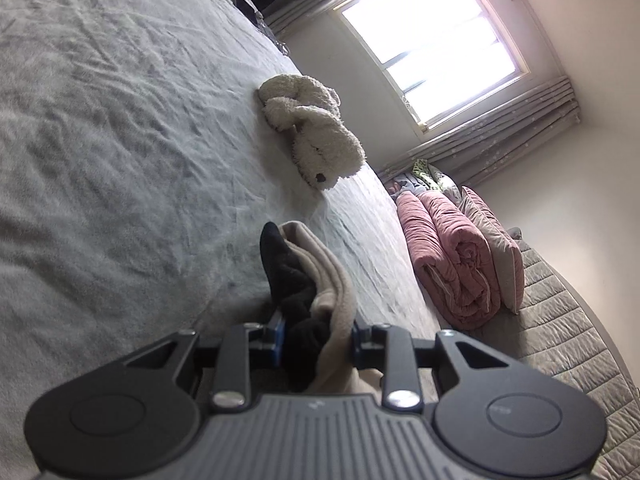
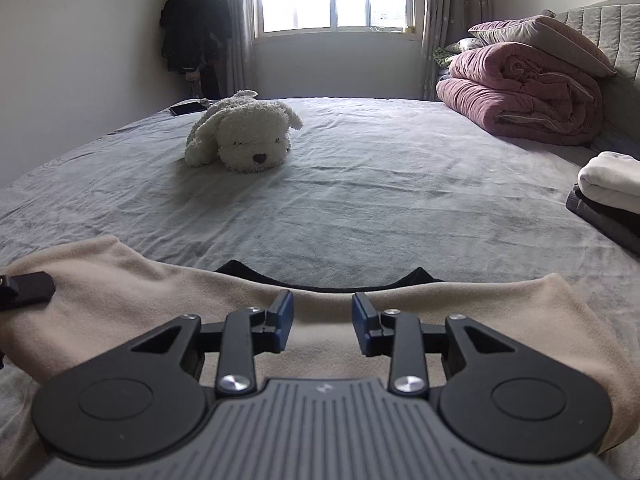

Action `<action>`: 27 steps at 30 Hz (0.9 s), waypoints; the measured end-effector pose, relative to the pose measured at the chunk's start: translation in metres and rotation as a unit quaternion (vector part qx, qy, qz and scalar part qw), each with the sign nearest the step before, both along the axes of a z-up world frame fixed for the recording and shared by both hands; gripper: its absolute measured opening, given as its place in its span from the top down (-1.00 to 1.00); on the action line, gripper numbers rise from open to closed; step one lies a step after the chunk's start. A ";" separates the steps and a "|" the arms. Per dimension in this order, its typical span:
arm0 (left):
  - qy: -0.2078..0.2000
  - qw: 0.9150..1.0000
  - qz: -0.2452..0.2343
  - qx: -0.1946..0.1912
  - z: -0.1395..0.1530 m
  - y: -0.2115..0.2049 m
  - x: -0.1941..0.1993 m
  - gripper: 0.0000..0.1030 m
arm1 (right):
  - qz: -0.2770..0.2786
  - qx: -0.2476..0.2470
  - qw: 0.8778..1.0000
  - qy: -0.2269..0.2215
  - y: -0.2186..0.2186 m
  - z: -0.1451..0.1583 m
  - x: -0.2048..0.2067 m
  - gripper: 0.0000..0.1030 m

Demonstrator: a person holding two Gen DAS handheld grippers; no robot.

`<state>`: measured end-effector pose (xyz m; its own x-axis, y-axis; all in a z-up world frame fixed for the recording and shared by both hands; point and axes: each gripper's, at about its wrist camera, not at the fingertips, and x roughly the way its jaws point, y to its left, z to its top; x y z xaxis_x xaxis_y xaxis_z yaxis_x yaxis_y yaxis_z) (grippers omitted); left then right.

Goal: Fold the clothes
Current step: 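Open both grippers and pull them back from the folded bundle, then grasp the end of the beige-and-black bundle with both grippers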

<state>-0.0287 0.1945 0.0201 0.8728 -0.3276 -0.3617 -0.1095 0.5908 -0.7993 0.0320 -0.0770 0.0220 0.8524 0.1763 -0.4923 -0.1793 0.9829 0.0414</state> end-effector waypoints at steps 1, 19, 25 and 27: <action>-0.006 1.000 0.000 0.004 0.003 -0.002 0.000 0.44 | 0.004 -0.003 1.000 -0.001 0.001 0.001 -0.004 0.34; -0.118 0.990 -0.046 0.065 0.052 -0.067 0.004 0.47 | 0.014 0.084 0.991 0.106 -0.022 -0.015 -0.005 0.51; -0.137 0.986 -0.076 0.061 0.057 -0.098 0.012 0.47 | -0.011 0.211 0.968 0.135 -0.068 0.000 -0.001 0.03; -0.143 0.984 -0.086 0.059 0.059 -0.108 0.014 0.47 | -0.022 0.249 0.958 0.143 -0.083 0.004 0.000 0.00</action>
<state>-0.0142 0.0869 0.0787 0.8800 -0.4496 -0.1532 0.2199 0.6716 -0.7076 0.0323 -0.1603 0.0256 0.7076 0.4163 -0.5709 -0.0488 0.8349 0.5483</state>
